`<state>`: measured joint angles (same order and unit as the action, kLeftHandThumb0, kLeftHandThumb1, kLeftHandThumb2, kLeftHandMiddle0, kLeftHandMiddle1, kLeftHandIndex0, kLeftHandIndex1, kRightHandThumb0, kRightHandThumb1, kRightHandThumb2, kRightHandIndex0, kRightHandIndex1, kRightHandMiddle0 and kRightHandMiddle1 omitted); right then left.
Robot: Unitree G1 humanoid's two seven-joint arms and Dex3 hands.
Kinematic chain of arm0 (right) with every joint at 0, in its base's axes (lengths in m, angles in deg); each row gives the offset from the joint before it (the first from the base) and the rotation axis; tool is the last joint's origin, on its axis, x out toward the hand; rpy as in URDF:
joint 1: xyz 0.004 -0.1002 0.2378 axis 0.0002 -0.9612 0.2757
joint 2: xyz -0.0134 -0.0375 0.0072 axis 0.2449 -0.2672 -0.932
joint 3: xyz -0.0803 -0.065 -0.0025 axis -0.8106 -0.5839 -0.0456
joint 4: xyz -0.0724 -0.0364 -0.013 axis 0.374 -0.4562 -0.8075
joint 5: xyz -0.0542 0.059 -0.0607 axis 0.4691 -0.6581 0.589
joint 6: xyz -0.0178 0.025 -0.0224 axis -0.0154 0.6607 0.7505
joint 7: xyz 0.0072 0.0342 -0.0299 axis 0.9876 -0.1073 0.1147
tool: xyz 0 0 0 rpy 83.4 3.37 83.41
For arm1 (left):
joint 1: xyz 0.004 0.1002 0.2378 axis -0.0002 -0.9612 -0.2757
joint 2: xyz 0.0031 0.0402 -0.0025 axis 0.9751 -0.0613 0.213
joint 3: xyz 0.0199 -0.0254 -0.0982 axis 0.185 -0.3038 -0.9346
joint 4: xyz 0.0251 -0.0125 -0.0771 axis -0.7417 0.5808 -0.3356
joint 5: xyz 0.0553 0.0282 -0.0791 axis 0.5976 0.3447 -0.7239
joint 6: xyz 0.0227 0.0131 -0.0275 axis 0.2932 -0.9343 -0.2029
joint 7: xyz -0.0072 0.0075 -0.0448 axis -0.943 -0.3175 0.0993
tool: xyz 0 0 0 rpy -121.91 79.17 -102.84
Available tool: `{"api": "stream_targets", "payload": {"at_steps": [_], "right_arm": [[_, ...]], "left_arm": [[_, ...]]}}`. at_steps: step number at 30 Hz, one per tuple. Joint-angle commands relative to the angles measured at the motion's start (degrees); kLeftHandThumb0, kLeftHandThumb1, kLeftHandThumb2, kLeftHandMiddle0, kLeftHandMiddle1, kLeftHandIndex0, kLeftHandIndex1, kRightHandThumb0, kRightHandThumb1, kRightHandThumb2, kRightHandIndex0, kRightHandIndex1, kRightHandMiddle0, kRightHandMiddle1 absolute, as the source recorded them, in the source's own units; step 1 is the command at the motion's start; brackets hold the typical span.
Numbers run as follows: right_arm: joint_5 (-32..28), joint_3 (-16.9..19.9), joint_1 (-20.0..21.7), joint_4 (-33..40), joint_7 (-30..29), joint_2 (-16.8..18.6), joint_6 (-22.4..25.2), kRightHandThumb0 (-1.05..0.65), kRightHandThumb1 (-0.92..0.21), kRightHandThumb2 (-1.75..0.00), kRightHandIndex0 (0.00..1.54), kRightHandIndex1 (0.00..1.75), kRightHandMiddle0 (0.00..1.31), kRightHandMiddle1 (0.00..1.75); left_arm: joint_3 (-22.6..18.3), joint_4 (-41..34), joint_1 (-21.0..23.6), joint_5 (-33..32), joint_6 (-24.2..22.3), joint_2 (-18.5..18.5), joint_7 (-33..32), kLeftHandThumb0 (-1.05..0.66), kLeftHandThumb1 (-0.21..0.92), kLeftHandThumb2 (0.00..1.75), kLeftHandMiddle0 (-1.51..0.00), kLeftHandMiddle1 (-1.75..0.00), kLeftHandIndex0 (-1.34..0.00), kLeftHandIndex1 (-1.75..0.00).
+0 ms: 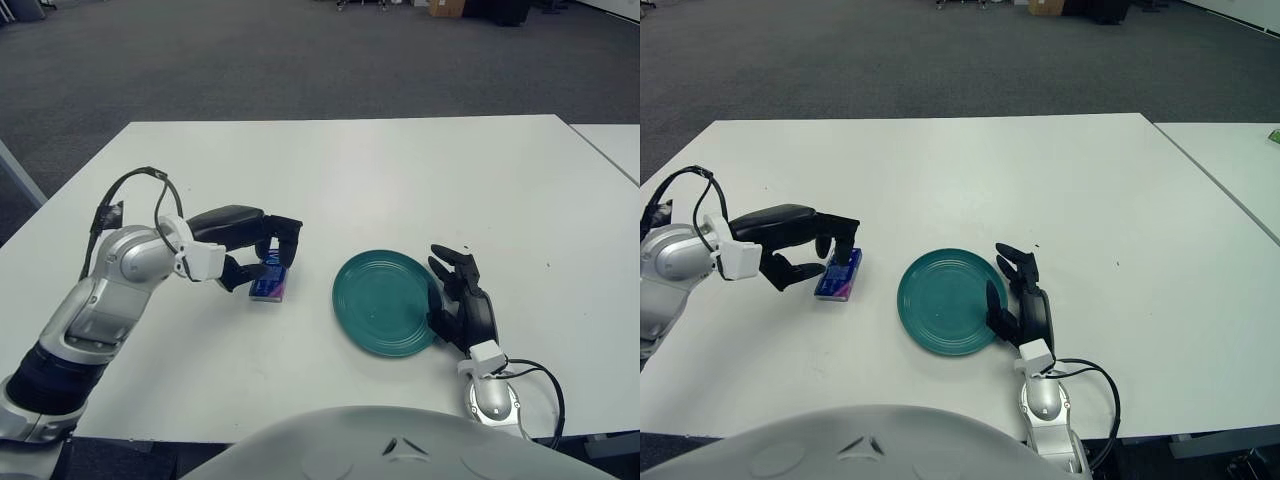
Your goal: Put the gum into the plate.
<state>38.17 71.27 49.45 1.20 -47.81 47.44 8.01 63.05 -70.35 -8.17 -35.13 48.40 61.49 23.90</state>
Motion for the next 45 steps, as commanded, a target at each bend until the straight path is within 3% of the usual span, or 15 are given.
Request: {"api": "stream_targets", "payload": {"at_steps": [1,2,4,5,7,11,13,17,26,32,38,45], "right_arm": [[1.59,2.44,-2.96,-8.87,0.15,-4.18,2.07,-0.86,-0.92,-0.75,0.49,0.04,0.00,0.93],[1.51,2.44,-2.98,-8.80,0.28,-4.21,2.24,-0.86,-0.92,-0.75,0.49,0.04,0.00,0.93],[1.43,2.43,-3.00,-8.70,0.44,-4.24,2.45,-0.87,-0.92,-0.75,0.49,0.03,0.00,0.92],[1.42,2.42,-3.01,-8.67,0.47,-4.24,2.51,-0.87,-0.92,-0.75,0.48,0.03,0.00,0.92],[1.45,2.40,-3.08,-8.52,0.48,-4.21,2.66,-0.86,-0.92,-0.75,0.48,0.03,0.00,0.92],[1.38,2.48,-3.02,-8.50,0.52,-4.25,2.81,-0.86,-0.92,-0.75,0.48,0.03,0.00,0.92],[1.38,2.49,-3.04,-8.47,0.53,-4.27,2.84,-0.86,-0.92,-0.75,0.49,0.03,0.00,0.92],[1.39,2.52,-3.01,-8.53,0.58,-4.38,2.87,-0.86,-0.92,-0.75,0.49,0.03,0.00,0.92],[1.70,2.40,-3.14,-8.31,0.45,-4.40,2.81,-0.84,-0.92,-0.75,0.50,0.04,0.00,0.92],[1.84,2.40,-3.04,-8.56,0.26,-4.46,2.38,-0.84,-0.92,-0.75,0.50,0.04,0.00,0.94],[1.94,2.27,-3.16,-8.50,0.21,-4.42,1.99,-0.84,-0.92,-0.75,0.49,0.03,0.00,0.93],[1.96,2.26,-3.34,-8.05,0.24,-4.33,2.08,-0.84,-0.92,-0.75,0.49,0.03,0.00,0.93]], "left_arm": [[-0.82,0.74,0.07,0.96,2.13,-0.78,-2.47,-0.01,0.48,0.98,-0.49,-1.60,-0.54,-1.49],[-1.11,1.40,-0.28,1.06,3.22,-1.05,-3.26,-0.01,0.49,0.97,-0.49,-1.60,-0.53,-1.49],[-1.36,1.86,-0.55,1.27,4.13,-1.44,-4.17,-0.23,0.66,0.73,-0.39,-1.58,-0.48,-1.52],[-1.40,1.88,-0.59,1.36,4.28,-1.56,-4.44,-0.44,0.71,0.62,-0.35,-1.56,-0.39,-1.47],[-1.56,2.28,-0.74,1.57,4.99,-1.96,-5.37,-0.65,0.78,0.48,-0.28,-1.47,-0.29,-1.40],[-1.51,4.22,-0.78,2.80,7.59,-3.43,-8.41,-0.84,0.88,0.29,-0.19,-1.25,-0.14,-1.30],[-1.26,5.66,-0.63,3.83,8.85,-4.41,-10.32,-0.91,0.91,0.23,-0.15,-1.06,-0.06,-1.23],[0.78,17.49,-0.33,9.53,15.19,-7.71,-19.17,-0.96,0.92,0.15,-0.11,-0.81,-0.01,-1.07],[1.41,15.54,-1.64,18.16,8.50,-10.11,-22.88,-1.04,0.92,0.24,-0.07,-0.42,0.00,-0.70],[3.86,17.10,-1.65,22.95,9.64,-9.27,-23.20,-1.05,0.92,0.36,-0.02,-0.09,0.00,-0.33],[6.27,22.25,-0.66,25.29,14.12,-7.20,-23.06,-1.05,0.92,0.39,0.00,-0.01,0.00,-0.08],[7.63,23.39,0.83,23.97,15.80,-5.48,-18.76,-1.05,0.92,0.29,0.00,0.00,0.00,-0.01]]}}
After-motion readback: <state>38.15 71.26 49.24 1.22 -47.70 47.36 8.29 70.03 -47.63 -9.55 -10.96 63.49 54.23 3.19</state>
